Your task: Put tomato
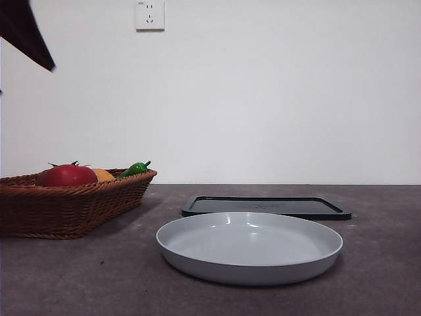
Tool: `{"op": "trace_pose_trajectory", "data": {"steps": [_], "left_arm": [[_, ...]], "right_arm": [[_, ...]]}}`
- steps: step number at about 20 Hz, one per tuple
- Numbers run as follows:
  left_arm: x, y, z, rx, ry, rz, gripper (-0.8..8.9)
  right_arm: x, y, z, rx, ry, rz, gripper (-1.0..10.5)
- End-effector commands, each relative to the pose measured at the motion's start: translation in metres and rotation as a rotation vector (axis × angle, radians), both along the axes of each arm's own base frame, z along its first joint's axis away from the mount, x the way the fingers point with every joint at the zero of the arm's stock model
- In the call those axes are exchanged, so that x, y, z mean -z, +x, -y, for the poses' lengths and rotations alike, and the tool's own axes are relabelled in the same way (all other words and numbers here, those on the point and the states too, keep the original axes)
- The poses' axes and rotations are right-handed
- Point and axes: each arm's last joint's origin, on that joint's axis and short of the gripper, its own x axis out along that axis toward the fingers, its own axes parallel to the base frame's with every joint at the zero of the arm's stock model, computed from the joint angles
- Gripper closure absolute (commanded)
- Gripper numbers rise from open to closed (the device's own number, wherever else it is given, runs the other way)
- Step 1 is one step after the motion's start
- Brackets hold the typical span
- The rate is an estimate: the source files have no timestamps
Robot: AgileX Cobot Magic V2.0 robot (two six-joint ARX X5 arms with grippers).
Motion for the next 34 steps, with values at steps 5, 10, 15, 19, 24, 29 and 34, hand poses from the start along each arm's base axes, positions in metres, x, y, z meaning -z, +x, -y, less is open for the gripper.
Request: {"op": "trace_pose_trajectory", "data": {"steps": [5, 10, 15, 19, 24, 29, 34], "left_arm": [[0.028, 0.054, 0.009, -0.004, 0.065, 0.009, 3.09], [0.054, 0.081, 0.016, -0.01, 0.11, 0.002, 3.09], [0.077, 0.097, 0.019, -0.003, 0.127, -0.037, 3.09], [0.095, 0.104, 0.021, 0.012, 0.147, -0.09, 3.09], [0.11, 0.108, 0.022, 0.015, 0.154, -0.139, 3.15], [0.109, 0.108, 0.022, 0.008, 0.146, -0.144, 5.12], [0.089, 0.102, 0.022, -0.009, 0.091, -0.106, 5.16]], "right_arm": [[-0.005, 0.001, -0.001, -0.01, 0.004, 0.015, 5.4], [-0.004, 0.001, -0.001, -0.01, 0.005, 0.013, 5.4], [-0.004, 0.0, -0.001, -0.006, 0.004, 0.0, 5.4], [-0.004, 0.0, -0.001, -0.006, 0.004, 0.0, 5.4], [-0.003, 0.0, -0.001, -0.005, 0.002, -0.008, 5.4], [-0.003, -0.001, -0.001, -0.005, 0.0, -0.013, 5.4], [-0.002, -0.001, 0.0, -0.006, -0.003, -0.022, 5.4]]}}
